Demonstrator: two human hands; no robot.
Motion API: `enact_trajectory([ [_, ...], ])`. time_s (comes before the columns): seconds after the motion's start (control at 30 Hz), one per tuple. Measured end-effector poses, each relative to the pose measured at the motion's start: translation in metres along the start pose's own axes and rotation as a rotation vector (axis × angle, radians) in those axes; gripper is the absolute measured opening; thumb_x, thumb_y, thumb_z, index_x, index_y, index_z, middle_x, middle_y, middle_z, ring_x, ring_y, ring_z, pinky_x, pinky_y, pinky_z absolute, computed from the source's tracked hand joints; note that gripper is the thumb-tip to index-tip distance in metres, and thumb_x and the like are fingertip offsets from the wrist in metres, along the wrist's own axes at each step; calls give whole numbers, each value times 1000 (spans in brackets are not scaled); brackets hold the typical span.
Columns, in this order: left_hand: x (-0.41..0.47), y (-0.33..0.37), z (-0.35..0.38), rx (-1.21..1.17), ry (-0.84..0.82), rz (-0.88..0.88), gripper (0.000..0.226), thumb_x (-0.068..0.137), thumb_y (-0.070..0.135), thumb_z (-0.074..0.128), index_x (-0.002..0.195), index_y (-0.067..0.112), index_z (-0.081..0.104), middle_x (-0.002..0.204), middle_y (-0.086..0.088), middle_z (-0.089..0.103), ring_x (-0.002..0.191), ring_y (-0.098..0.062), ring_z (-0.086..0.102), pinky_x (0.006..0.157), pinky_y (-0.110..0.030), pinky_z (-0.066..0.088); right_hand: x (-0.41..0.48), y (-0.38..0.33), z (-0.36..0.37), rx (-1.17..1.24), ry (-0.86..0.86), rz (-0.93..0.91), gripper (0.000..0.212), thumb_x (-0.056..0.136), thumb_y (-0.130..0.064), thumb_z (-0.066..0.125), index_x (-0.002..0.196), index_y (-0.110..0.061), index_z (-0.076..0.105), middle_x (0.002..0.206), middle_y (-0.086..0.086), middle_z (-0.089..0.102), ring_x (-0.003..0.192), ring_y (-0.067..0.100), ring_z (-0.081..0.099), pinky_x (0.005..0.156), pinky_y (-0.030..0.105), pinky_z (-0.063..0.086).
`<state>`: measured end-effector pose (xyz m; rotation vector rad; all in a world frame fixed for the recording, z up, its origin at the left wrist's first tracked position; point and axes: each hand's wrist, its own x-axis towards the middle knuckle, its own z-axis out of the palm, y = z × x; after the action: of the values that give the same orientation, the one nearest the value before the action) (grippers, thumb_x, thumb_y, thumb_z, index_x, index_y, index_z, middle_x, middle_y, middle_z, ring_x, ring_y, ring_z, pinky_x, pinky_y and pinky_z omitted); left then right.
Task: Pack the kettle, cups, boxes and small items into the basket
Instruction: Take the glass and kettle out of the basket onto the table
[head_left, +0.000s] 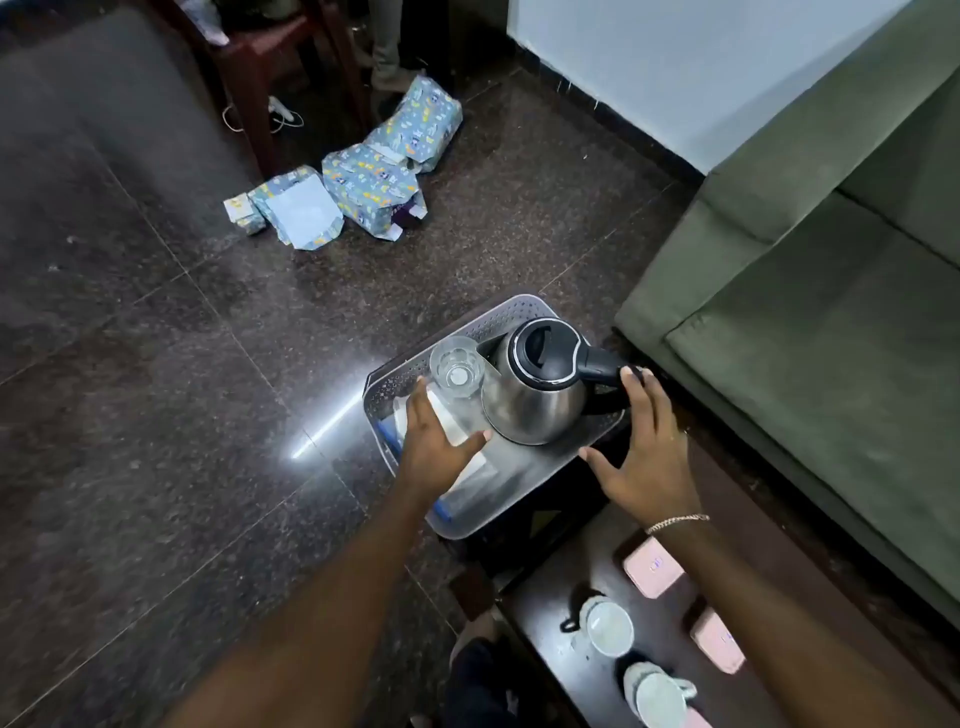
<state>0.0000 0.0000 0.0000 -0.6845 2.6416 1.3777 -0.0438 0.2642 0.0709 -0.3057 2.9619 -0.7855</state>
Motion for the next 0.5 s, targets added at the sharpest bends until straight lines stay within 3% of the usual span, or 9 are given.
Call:
enact_trajectory([
  [0.13, 27, -4, 9, -219, 3, -31, 115, 75, 31, 92, 162, 17, 17, 163, -5, 35, 150, -22, 38, 124, -42, 33, 11, 13, 8, 179, 92, -22, 107, 71, -26, 85, 156, -32, 20, 158, -6, 29, 146, 16, 32, 109, 58, 40],
  [0.23, 43, -9, 21, -372, 77, -19, 103, 70, 30, 92, 153, 23, 31, 147, 0, 53, 135, -17, 55, 116, -45, 45, 25, 19, 18, 296, 158, -36, 97, 72, -14, 86, 152, -27, 33, 146, -5, 43, 137, 13, 42, 114, 41, 38],
  [0.37, 61, -21, 31, -468, 137, -6, 92, 71, 15, 92, 146, 25, 41, 138, -1, 60, 127, -15, 62, 111, -50, 49, 41, 24, 23, 475, 166, 14, 71, 72, -7, 84, 129, -36, 54, 123, -5, 59, 114, 10, 58, 96, 17, 44],
  [0.5, 70, -23, 35, -501, 153, -3, 91, 70, 6, 91, 147, 20, 43, 140, -6, 59, 128, -20, 61, 111, -50, 50, 62, 32, 15, 617, 4, 39, 43, 73, -4, 85, 102, -26, 64, 93, -9, 70, 86, 8, 64, 81, 21, 49],
])
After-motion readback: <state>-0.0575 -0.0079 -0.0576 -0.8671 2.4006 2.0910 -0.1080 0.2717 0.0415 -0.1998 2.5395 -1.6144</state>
